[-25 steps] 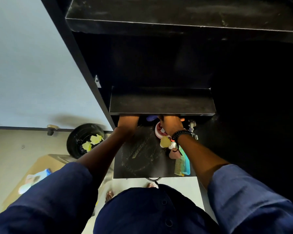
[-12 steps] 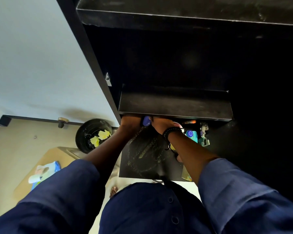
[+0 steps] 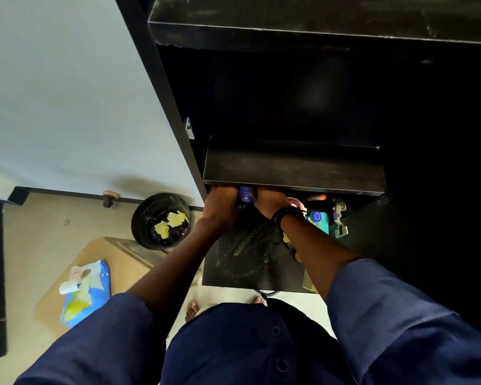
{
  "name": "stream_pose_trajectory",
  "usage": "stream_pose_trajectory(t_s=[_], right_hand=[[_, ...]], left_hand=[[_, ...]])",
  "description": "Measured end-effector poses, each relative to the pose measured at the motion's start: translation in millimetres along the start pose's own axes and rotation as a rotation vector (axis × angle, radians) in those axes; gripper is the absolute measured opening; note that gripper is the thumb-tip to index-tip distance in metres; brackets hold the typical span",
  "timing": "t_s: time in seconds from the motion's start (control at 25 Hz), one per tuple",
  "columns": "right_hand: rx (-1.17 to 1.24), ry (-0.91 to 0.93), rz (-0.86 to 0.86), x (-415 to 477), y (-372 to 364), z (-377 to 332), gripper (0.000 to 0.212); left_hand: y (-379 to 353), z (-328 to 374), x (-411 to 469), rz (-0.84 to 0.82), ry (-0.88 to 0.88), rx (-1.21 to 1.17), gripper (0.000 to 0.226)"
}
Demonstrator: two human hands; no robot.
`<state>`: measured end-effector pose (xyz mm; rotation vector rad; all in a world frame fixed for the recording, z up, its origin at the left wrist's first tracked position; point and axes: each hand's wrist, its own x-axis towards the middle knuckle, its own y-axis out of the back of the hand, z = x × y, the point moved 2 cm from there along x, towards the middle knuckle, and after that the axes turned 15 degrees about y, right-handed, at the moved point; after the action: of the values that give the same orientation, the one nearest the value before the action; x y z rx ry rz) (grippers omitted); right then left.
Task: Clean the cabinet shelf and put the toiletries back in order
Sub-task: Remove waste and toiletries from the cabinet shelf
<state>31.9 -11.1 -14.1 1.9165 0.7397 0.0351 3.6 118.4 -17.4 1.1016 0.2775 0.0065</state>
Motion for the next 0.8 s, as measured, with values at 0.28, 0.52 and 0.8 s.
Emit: stream_pose_trajectory(t_s=[0.28, 0.52, 0.8], right_hand=[[0.033, -0.137, 0.253, -31, -5, 24, 0.029], [0.104, -0.195, 0.430, -74, -17, 52, 0.051], [0.143, -0.241, 0.434, -99, -34, 62, 0.046]], left_hand=[[-3, 3, -28, 0.096, -0.084, 0.061, 0.049], [-20, 10, -49, 0.058, -0.127, 0.067, 0.064], [-33, 28, -63, -0.057, -0.216, 0.087, 0.068]])
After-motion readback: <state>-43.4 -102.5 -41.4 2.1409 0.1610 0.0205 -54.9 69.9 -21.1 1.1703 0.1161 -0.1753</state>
